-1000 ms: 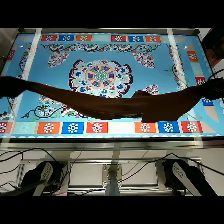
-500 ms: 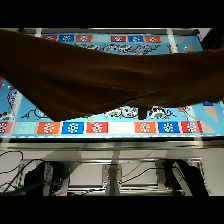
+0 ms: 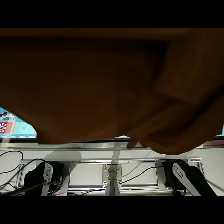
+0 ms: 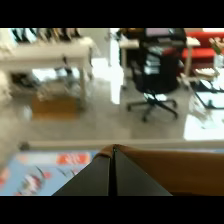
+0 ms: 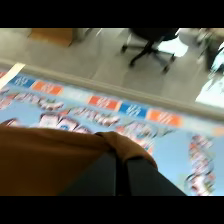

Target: Fold the clothes and pants, and hang the long-sleeved shirts on hangers.

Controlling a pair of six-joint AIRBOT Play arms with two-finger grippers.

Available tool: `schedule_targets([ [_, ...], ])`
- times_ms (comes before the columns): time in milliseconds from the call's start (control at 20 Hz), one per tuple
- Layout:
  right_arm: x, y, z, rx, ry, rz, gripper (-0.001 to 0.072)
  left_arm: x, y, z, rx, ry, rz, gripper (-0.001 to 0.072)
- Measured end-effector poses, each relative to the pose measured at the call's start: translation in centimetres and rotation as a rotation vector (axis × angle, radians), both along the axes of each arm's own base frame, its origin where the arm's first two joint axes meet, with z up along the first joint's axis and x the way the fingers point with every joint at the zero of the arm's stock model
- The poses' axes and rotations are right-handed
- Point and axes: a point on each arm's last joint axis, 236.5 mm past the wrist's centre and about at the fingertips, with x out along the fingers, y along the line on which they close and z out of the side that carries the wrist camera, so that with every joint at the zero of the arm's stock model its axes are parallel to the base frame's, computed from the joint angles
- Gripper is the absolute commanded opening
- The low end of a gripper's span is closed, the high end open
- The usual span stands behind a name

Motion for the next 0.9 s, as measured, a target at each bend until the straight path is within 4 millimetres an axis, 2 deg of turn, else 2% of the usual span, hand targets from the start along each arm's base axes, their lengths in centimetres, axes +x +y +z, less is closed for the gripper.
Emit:
schedule_targets([
  [100,5.2,-0.6,-5.3,0.071,0.193,0.043,0.0014,4.6,0.8,-4.5,-0.11,0.158,-0.091,0.0017],
  [250,11.5,-1.2,-14.6,0.186,0.487,0.107,0.0014,11.2,0.4,-13.3,-0.227,0.423,-0.257,0.0017],
  [400,16.0,-0.8,-22.8,0.312,0.705,0.173,0.0014,17.1,-1.8,-22.3,-0.268,0.623,-0.404,0.0017],
  [500,18.2,-0.4,-27.8,0.376,0.816,0.197,0.0015,21.0,-2.7,-27.5,-0.293,0.689,-0.426,0.0017],
  [600,20.3,0.2,-31.4,0.426,0.867,0.206,0.0015,24.2,-2.9,-31.9,-0.31,0.718,-0.399,0.0017],
  [700,22.5,0.4,-34.0,0.457,0.872,0.188,0.0015,26.8,-2.7,-34.7,-0.315,0.711,-0.356,0.0017],
  [900,27.4,0.0,-35.6,0.49,0.746,0.105,0.0015,30.1,-1.5,-36.2,-0.308,0.64,-0.261,0.0017],
])
